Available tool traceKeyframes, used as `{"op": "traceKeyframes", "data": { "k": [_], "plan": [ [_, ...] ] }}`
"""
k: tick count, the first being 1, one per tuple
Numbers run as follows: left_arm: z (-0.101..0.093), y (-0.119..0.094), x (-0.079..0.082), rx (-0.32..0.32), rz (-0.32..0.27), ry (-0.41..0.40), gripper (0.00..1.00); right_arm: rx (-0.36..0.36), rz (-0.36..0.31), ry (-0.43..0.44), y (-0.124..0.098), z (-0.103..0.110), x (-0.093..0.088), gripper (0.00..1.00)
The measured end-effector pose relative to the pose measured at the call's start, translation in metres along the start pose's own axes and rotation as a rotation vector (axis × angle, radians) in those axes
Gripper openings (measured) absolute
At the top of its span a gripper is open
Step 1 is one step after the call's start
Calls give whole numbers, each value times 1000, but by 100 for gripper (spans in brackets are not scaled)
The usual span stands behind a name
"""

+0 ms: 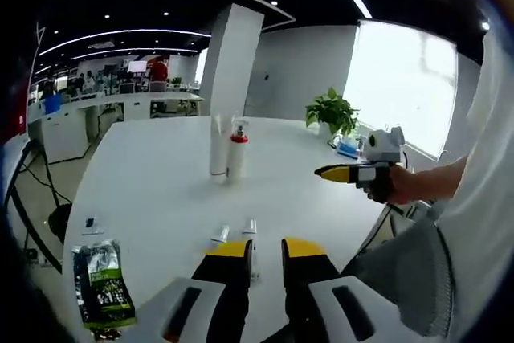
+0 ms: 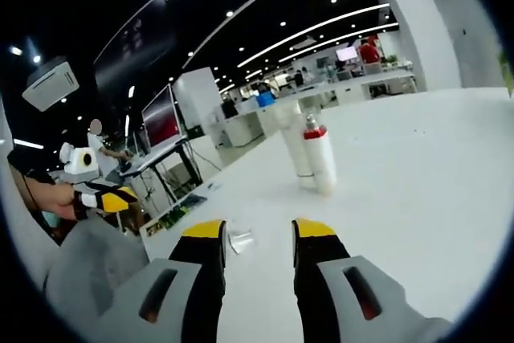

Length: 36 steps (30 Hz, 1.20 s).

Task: Arrange the skincare products in the storage area until every visible bottle or jar stands upright without overlapping.

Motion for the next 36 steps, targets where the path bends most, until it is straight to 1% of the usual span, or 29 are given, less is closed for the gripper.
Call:
{"op": "traceKeyframes", "data": {
  "k": [1, 3, 4, 6, 7, 8, 9, 10, 11, 13, 15, 19, 21, 25, 27, 31, 34, 36],
  "plan": [
    [3, 1, -1, 23, 16, 8, 15, -3, 0, 3, -2, -3, 0, 30],
    [4, 3, -3, 38, 38, 30, 15, -14, 1, 6, -7, -7, -2, 30],
    [12, 1, -10, 90, 85, 40, 16, -22, -1, 12, -10, -10, -3, 30],
    [15, 0, -20, 113, 158, 57, 17, -36, 5, 7, -14, -12, -6, 30],
    [15, 1, -20, 113, 150, 46, 17, -42, 7, 0, -15, -13, -7, 30],
    [13, 0, -21, 98, 148, -2, 17, -44, 12, 2, -16, -14, -8, 31],
    [12, 0, -22, 92, 147, -30, 17, -47, 15, -2, -17, -14, -8, 31],
    [16, 0, -21, 102, 140, -23, 18, -51, 15, -14, -18, -13, -8, 32],
    [16, 0, -22, 104, 140, -16, 18, -52, 11, -20, -19, -12, -6, 32],
    [17, 3, -25, 100, 159, -23, 20, -51, 3, -23, -22, -9, -4, 34],
    [18, 6, -29, 102, 184, -15, 26, -53, 1, -27, -23, -9, -6, 35],
    [16, 13, -34, 102, 214, -35, 40, -51, 20, -40, -25, -9, -11, 37],
    [16, 16, -42, 102, 267, -4, 41, -48, 22, -43, -29, -8, -12, 37],
    [14, 24, -52, 98, 325, 30, 47, -43, 20, -46, -35, -5, -14, 38],
    [11, 28, -59, 78, 368, 36, 47, -40, 23, -48, -38, -5, -16, 38],
    [9, 38, -73, 56, 466, 92, 46, -45, 27, -33, -45, -9, -22, 38],
    [3, 49, -77, 31, 490, 78, 45, -52, 20, -13, -51, -13, -24, 37],
    [3, 57, -77, 33, 507, 93, 45, -55, 14, 4, -55, -17, -25, 37]
  ]
}}
Point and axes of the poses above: the point that each gripper's makers call its tool centre point, and the gripper's own axes: y roughly forward along the fingers, z roughly to its left, x roughly out of its top, the point moved 2 cm from there along -y, roughly backward along the fingers, and after that the axes turned 10 degrees about y, right-handed, at the moved point
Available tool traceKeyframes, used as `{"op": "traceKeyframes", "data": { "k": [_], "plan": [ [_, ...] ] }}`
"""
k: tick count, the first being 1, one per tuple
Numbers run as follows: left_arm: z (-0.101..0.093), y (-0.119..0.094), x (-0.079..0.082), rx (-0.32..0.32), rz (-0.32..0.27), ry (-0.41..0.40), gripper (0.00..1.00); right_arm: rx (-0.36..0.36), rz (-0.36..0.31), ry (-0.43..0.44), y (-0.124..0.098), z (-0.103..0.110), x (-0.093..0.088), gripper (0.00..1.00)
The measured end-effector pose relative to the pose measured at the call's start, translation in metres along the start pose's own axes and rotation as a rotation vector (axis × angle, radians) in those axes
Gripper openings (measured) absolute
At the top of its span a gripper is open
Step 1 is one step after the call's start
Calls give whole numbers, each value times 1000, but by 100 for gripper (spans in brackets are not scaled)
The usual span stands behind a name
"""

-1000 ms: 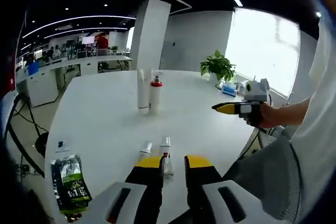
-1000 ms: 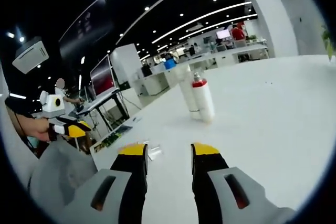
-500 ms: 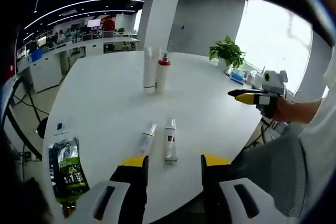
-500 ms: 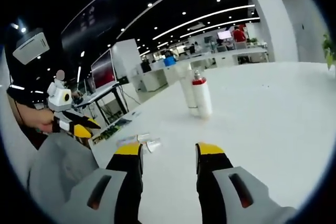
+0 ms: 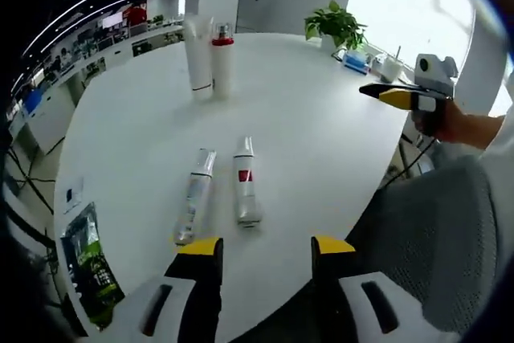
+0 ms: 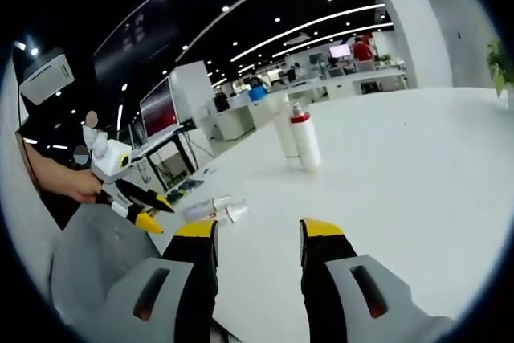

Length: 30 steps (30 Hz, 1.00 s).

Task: Arrange the skincare products in the storage area until every visible bottle or jar stands upright without overlapping.

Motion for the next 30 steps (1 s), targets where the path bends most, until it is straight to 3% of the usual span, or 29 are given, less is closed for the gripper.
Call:
{"op": "traceKeyframes", "data": {
  "k": [3, 7, 10, 13, 14, 15, 16, 17, 18, 19, 21, 22, 23, 24, 26, 27, 28, 29, 30],
  "plan": [
    [0, 10, 8, 1, 19, -3, 45, -11, -9, 11, -3, -9, -2, 38],
    [1, 23, 14, 0, 53, 11, 44, -78, -56, -31, -5, -39, -2, 41],
    [-3, 29, 15, -18, 98, 38, 44, -49, -65, -14, -6, -53, -2, 31],
    [-2, 34, 14, -16, 139, 68, 44, -41, -64, 9, -3, -70, -3, 30],
    [-1, 34, 14, -16, 143, 69, 44, -58, -68, -33, -1, -75, -2, 28],
    [0, 35, 14, -19, 152, 62, 44, -74, -25, -92, 2, -88, -5, 28],
    [1, 35, 14, -19, 156, 56, 44, -53, -29, -13, 5, -93, -5, 25],
    [2, 35, 13, -20, 162, 54, 44, -81, 18, 24, 6, -101, -8, 20],
    [2, 34, 13, -24, 180, 55, 44, -77, -3, -80, 9, -109, 1, 19],
    [4, 33, 13, -20, 190, 61, 44, -104, -13, -48, 12, -122, 5, 20],
    [4, 32, 11, -29, 216, 66, 44, -75, 34, 50, 13, -127, -7, 23],
    [4, 32, 11, -29, 220, 65, 44, -157, 93, 42, 10, -139, -16, 20],
    [5, 31, 13, -24, 228, 64, 44, -97, 46, 27, 13, -132, -11, 17],
    [6, 30, 15, -17, 227, 70, 44, -139, 68, 58, 12, -138, -17, 17],
    [8, 32, 16, -9, 236, 68, 44, -107, 79, 188, 14, -136, -33, 22],
    [9, 34, 15, -7, 245, 67, 44, -112, 84, 192, 10, -140, -41, 20],
    [9, 36, 15, -5, 260, 77, 44, -118, 16, 119, 0, -148, -32, 11],
    [9, 37, 16, -5, 266, 81, 44, -125, -7, 143, -6, -151, -27, 1],
    [8, 37, 18, -6, 266, 83, 44, -152, -34, 73, -7, -153, -20, 2]
  ]
}}
Point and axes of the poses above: the point that each gripper's makers call its tool centre point, and the gripper's own axes: y roughly forward along the fingers, z roughly to its left, x roughly out of its top, the point moved 2 cm from there along -y, roughly backward along the fingers, and after that the axes turned 10 degrees about y, right-handed, at the moved point
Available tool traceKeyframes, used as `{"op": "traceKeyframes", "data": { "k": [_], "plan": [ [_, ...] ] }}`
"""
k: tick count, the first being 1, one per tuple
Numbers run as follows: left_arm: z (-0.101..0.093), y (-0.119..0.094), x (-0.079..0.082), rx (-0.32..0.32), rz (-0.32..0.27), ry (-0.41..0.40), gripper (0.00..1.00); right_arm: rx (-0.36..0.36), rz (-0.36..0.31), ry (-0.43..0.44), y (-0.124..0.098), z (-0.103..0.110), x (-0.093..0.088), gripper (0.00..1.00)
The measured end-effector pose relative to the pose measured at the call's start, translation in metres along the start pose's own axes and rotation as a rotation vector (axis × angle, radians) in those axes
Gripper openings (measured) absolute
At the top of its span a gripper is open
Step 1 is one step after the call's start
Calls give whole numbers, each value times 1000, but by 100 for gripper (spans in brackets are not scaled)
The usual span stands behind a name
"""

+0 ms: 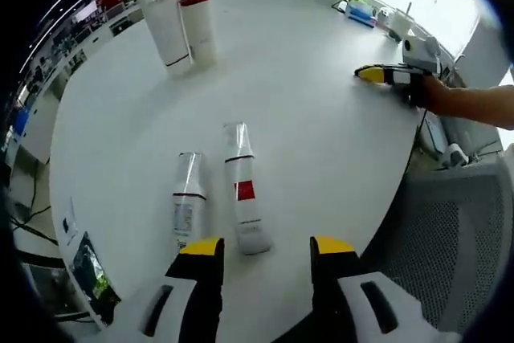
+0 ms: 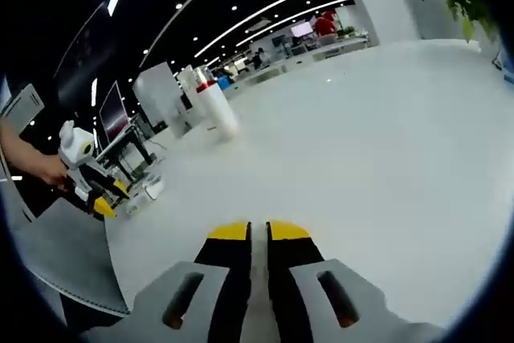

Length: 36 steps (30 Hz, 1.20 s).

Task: Arrange the skincare products in the storage area until every visible bottle or jar stands upright without overlapping.

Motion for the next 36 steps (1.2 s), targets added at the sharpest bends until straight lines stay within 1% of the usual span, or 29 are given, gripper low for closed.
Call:
{"op": "traceKeyframes", "data": {
  "k": [1, 2, 3, 4, 5, 6, 8, 11, 12, 14, 15, 19, 22, 23, 24, 26, 29, 31, 32, 34, 35, 36],
  "plan": [
    [0, 0, 2, 0, -1, 2, 44, 27, -55, 29, 3, 8, 9, 8],
    [0, 0, 3, 0, 0, 6, 44, 51, -2, 179, 7, 12, 1, 13],
    [1, 0, 4, -2, 12, 15, 44, 15, 22, 130, 6, 6, -3, 10],
    [2, 1, 5, 3, 14, 17, 44, -4, -6, 46, 2, 4, -2, 5],
    [3, 1, 7, 8, 14, 18, 44, 8, -14, 49, 2, 6, -1, 1],
    [3, 2, 9, 8, 13, 16, 44, 13, -9, 86, 4, 6, -2, 2],
    [5, 5, 12, 11, 13, 5, 44, 2, -3, 66, 6, 1, -2, 4],
    [6, 11, 15, 6, 20, 6, 44, -3, -13, 69, 3, -6, 1, 1],
    [6, 13, 16, 4, 19, 5, 43, 0, -15, 72, 4, -6, 1, 1],
    [5, 17, 17, -1, 22, 0, 41, -5, -6, 52, 4, -4, -2, 1],
    [6, 19, 16, 0, 31, 6, 39, -1, -2, 65, 5, -4, -4, 2],
    [8, 26, 18, 0, 31, 8, 35, -8, 7, 56, 6, -4, -6, 3],
    [12, 29, 16, 4, 48, 3, 26, -12, 10, 54, 7, -4, -7, 3],
    [12, 28, 14, 8, 60, -10, 25, -14, 9, 51, 8, -4, -7, 3],
    [13, 29, 15, 9, 48, -2, 25, -16, 10, 57, 8, -5, -6, 2],
    [14, 30, 13, 8, 48, -23, 24, -16, 11, 58, 9, -5, -7, 2],
    [16, 28, 12, 46, 20, -33, 21, -13, 11, 59, 10, -4, -7, 3],
    [13, 28, 12, 36, 2, -68, 21, -10, 12, 70, 10, -4, -7, 3],
    [13, 27, 11, 37, 3, -60, 20, -14, 10, 55, 10, -4, -8, 2],
    [9, 26, 9, 19, 8, -3, 20, -17, 12, 65, 11, -5, -7, 1],
    [8, 23, 9, 14, -2, 13, 19, -19, 12, 68, 11, -6, -7, 1],
    [6, 21, 10, 11, -8, 9, 19, -19, 11, 61, 11, -5, -8, 1]
  ]
}}
Point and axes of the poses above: the point that each gripper's makers call its tool centre point, and the gripper's own axes: y roughly forward along the fingers, z roughly to its left, x roughly out of its top, the point moved 2 cm from there along -y, roughly backward along the fingers, and after that the axes turned 10 degrees about y, right-handed, at the moved point
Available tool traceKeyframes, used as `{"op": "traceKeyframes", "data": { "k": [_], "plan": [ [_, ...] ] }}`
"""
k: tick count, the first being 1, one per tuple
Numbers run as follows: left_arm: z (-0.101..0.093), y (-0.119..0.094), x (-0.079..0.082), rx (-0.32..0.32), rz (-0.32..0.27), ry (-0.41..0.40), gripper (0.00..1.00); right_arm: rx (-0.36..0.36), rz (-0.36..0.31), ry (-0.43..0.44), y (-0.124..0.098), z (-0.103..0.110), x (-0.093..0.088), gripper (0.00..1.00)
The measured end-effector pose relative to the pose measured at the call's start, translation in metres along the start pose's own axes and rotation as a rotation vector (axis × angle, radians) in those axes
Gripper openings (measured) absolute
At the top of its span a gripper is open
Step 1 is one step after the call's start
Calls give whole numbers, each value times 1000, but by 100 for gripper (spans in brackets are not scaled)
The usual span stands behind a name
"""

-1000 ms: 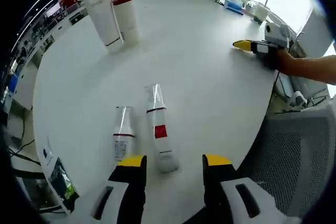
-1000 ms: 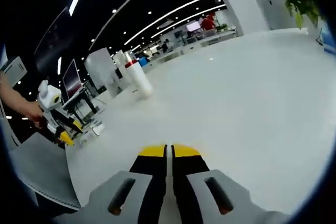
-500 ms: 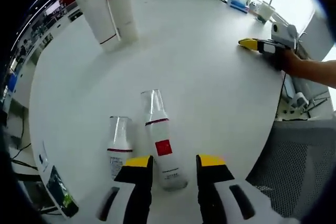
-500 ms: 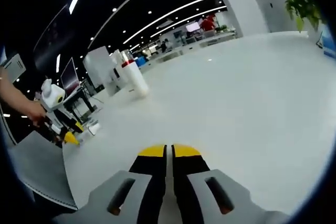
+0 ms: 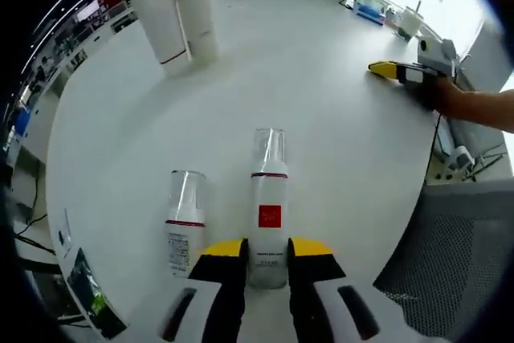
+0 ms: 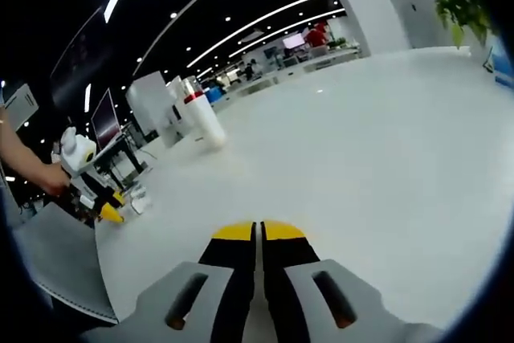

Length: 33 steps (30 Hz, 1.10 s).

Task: Arrange the skincare products in the storage area until every visible bottle or jar stands upright without overlapping.

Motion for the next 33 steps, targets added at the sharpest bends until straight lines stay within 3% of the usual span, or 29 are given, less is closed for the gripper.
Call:
{"op": "traceKeyframes", "data": {
  "k": [6, 11, 17, 18, 23, 29, 33],
  "plan": [
    [-7, -21, 7, -32, -127, -71, 19, -4, 7, 8, 1, -1, 0, 2],
    [-12, -47, 12, -32, -244, -104, 19, -2, 42, 84, 3, 0, 4, 5],
    [-15, -78, 11, -5, -358, -157, 19, -93, 45, 34, -4, 3, 12, 15],
    [-15, -84, 12, 1, -384, -168, 19, -95, 18, 13, -5, 7, 17, 14],
    [-19, -102, 12, 20, -449, -185, 19, -86, 28, -33, -6, 25, 20, 19],
    [-20, -114, 16, 36, -513, -195, 19, -17, 20, -91, -5, 66, 28, 22],
    [-21, -122, 20, 45, -558, -210, 19, 73, 3, -99, 1, 98, 33, 25]
  ]
}}
Point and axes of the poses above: the point that each gripper's makers call its tool centre point, and the gripper's own axes: y roughly forward along the fingers, z roughly to its left, x roughly out of its top, the point moved 2 cm from there along -y, roughly backward along the fingers, and after that the axes turned 10 degrees about y, right-handed, at the moved point
